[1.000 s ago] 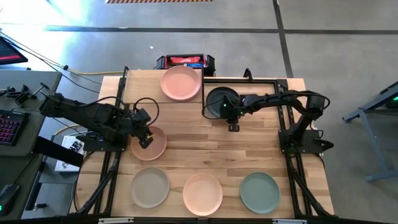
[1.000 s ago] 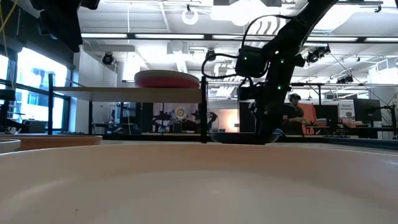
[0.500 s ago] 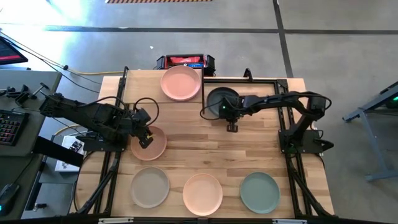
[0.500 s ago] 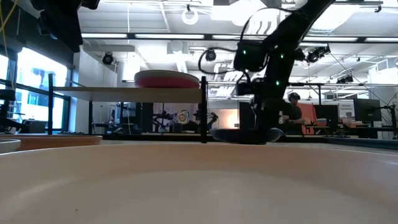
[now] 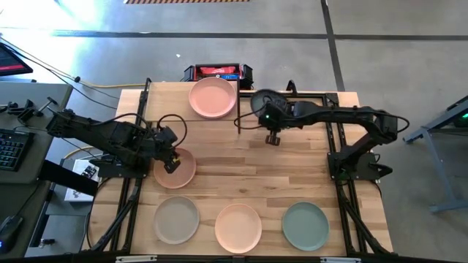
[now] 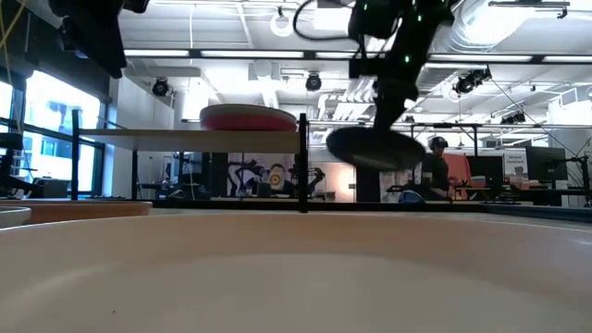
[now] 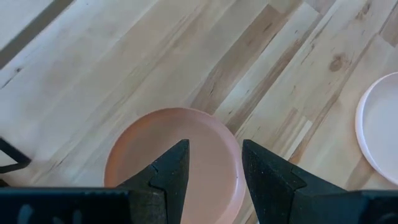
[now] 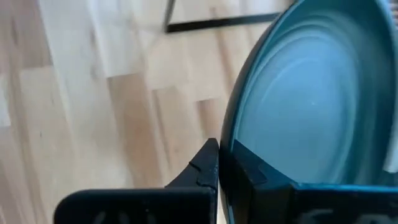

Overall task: Place and stack plates onto a shelf
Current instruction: Stack the black plate on top of the light orange plate on the shelf

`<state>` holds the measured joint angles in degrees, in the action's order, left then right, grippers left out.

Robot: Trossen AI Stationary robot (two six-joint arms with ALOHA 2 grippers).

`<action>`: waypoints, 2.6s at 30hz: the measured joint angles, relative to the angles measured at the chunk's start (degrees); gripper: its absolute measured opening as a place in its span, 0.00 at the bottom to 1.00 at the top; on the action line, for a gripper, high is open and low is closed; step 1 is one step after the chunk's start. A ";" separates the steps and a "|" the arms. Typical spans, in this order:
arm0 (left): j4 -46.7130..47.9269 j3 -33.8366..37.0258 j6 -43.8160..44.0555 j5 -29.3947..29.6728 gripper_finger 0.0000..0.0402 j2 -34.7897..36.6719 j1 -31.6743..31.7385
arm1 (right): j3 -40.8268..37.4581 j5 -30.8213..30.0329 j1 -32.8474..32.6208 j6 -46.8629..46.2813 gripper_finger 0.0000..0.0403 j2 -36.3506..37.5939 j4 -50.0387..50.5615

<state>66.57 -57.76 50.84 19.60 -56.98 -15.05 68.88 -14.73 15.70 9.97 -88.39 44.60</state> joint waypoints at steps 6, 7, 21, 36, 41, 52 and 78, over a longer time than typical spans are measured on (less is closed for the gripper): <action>-0.02 0.00 -0.01 0.69 0.34 -0.01 0.00 | 7.73 -4.87 -0.01 4.09 0.00 1.49 2.09; -0.02 0.00 -0.01 0.70 0.34 -0.01 0.00 | 9.37 -4.91 0.02 5.50 0.00 1.49 1.48; -0.27 0.00 1.63 0.83 0.34 -0.01 0.00 | 18.67 9.99 2.30 23.52 0.00 0.11 -19.98; -0.41 0.00 2.61 0.83 0.34 -0.04 0.00 | 28.02 14.36 0.67 36.66 0.00 -10.06 -18.71; -0.39 0.00 2.59 1.03 0.34 -0.01 0.01 | 31.41 17.40 0.46 39.04 0.00 -13.59 -17.63; -0.35 0.00 2.57 1.22 0.34 -0.04 0.00 | 34.27 17.40 0.42 41.12 0.00 -20.45 -15.11; -0.39 0.00 4.31 1.20 0.34 -0.01 0.00 | 34.27 14.12 0.26 47.10 0.10 -21.21 -12.23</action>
<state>66.17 -57.76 55.16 20.80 -56.99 -15.05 103.15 -0.60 15.96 57.07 -109.60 32.37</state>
